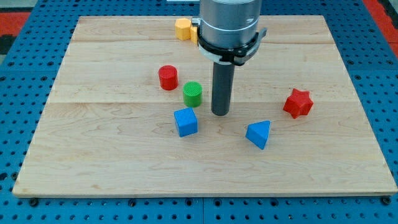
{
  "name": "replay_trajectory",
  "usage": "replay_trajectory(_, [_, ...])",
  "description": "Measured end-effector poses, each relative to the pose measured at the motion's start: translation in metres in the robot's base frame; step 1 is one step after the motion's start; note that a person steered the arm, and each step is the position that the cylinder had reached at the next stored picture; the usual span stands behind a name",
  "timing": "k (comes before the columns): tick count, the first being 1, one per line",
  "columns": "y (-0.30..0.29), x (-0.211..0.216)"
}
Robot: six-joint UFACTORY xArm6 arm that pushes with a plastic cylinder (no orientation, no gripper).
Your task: Push the green circle into the yellow blocks
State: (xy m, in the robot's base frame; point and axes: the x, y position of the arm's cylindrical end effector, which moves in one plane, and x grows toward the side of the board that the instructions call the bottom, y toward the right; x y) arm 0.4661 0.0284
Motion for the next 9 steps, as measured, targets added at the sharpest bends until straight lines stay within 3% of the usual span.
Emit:
replay_trajectory(2, [-0.031, -0.015])
replay_trajectory(3, [-0.042, -0.059])
replay_trajectory(6, [-0.108, -0.051])
replay_trajectory(7, [-0.063, -0.128])
replay_trajectory(8, [-0.056, -0.124])
replay_trajectory(9, [-0.023, -0.147])
